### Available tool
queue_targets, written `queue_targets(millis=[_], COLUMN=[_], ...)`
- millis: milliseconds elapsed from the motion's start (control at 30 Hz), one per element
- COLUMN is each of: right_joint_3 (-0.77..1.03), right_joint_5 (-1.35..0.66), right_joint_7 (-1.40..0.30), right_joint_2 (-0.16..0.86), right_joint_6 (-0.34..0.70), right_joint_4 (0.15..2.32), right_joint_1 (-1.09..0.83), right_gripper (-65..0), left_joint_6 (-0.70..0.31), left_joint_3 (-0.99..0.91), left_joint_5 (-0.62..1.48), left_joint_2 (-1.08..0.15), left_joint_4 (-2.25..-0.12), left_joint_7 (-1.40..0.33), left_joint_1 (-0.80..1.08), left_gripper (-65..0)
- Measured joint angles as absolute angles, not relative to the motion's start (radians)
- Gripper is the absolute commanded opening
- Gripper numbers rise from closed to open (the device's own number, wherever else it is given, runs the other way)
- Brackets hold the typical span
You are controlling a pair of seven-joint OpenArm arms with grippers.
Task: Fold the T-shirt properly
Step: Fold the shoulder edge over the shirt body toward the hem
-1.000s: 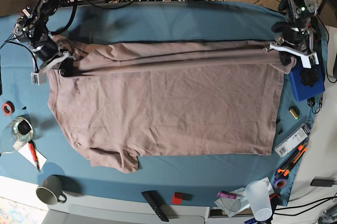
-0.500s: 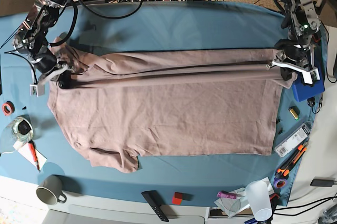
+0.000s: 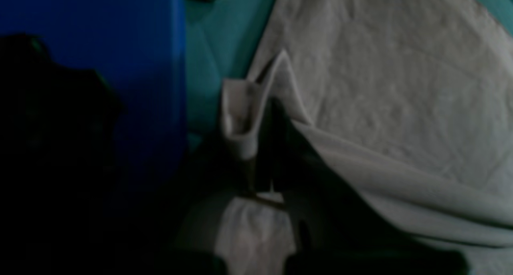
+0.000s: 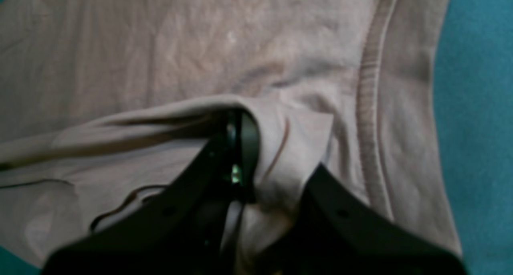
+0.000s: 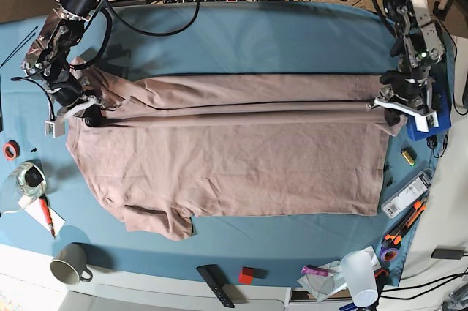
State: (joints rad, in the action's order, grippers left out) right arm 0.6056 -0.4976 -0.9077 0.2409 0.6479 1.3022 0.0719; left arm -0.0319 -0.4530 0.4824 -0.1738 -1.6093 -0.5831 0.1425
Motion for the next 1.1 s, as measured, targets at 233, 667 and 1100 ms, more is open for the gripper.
queue_targets(millis=[233, 667, 1100], right_joint_3=[0.606, 0.606, 0.606], right_joint_5=[-0.498, -0.498, -0.498], right_joint_7=[-0.907, -0.907, -0.904], right_joint_2=[0.241, 0.241, 0.242], right_joint_6=[0.647, 0.647, 0.643], right_joint_4=[1.302, 1.302, 1.302], right_joint_1=[0.072, 0.072, 0.072], right_gripper=[-65.0, -65.0, -65.0], left_joint_6=[-0.023, -0.028, -0.025], left_joint_3=[-0.395, -0.395, -0.396], left_joint_5=[0.435, 0.392, 0.424], left_joint_2=[-0.186, -0.186, -0.189], left_joint_4=[-1.549, -1.507, -1.490], left_joint_7=[-0.579, -0.568, -0.550], left_joint_1=[0.066, 0.011, -0.017], left_gripper=[-65.0, -65.0, -42.6])
